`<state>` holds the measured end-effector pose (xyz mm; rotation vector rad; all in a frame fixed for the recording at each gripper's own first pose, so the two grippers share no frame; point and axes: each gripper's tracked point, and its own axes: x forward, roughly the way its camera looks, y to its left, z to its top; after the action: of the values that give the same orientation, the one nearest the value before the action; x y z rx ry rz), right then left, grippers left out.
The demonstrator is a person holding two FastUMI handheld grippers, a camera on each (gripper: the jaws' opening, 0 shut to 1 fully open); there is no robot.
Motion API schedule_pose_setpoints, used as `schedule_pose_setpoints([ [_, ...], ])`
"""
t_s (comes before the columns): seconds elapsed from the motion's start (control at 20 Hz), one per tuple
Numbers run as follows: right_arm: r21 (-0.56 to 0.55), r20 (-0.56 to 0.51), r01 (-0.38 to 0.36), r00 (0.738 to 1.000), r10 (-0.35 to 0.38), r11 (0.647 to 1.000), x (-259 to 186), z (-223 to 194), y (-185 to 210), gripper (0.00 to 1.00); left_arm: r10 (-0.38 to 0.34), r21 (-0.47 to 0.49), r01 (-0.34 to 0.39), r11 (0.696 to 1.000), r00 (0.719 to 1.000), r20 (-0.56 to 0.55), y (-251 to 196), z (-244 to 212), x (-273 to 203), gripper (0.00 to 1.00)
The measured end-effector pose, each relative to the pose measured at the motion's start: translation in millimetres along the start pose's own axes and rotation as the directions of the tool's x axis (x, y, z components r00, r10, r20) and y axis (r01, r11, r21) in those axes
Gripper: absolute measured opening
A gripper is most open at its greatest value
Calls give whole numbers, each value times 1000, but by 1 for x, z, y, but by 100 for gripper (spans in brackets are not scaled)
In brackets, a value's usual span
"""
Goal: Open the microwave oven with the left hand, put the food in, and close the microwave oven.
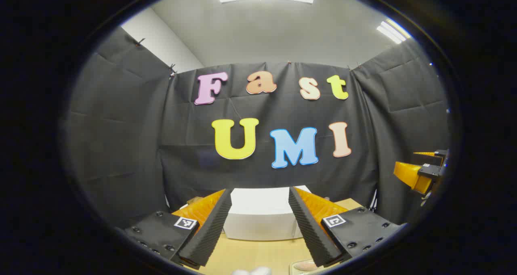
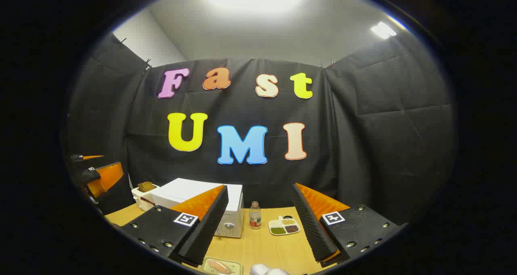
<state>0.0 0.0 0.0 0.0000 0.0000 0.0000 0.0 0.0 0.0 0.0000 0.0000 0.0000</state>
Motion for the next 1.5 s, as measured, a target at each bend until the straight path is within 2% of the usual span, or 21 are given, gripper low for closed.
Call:
schedule_pose_setpoints([
  [0.65, -2, 0, -6, 1000, 6, 1000, 1, 3, 6, 96, 1, -8, -1, 1000, 1000, 0, 8, -3, 4, 99],
  [1.15, -16, -6, 0, 1000, 0, 1000, 3, 0, 8, 96, 17, -1, -17, 1000, 1000, 13, 12, -14, 11, 95],
  [1.2, -11, -6, 3, 1000, -3, 1000, 4, 1, 7, 96, 11, 0, -11, 1000, 1000, 23, 8, -18, 15, 99],
  [1.25, -4, -7, 6, 1000, -6, 1000, 4, 2, 7, 96, 6, 1, -6, 1000, 1000, 30, 5, -29, 20, 95],
  [1.3, -1, -5, 7, 1000, -7, 1000, 5, 3, 5, 96, -4, -3, 5, 1000, 1000, 23, -1, -46, 26, 95],
  [1.35, -2, -1, 15, 1000, -15, 1000, 5, 5, 2, 96, -22, -12, 23, 1000, 1000, 12, -11, -65, 32, 99],
  [1.5, -27, 3, 52, 999, -52, 998, 15, 6, -9, 95, -63, -33, 62, 998, 997, -34, -41, -128, 59, 99],
])
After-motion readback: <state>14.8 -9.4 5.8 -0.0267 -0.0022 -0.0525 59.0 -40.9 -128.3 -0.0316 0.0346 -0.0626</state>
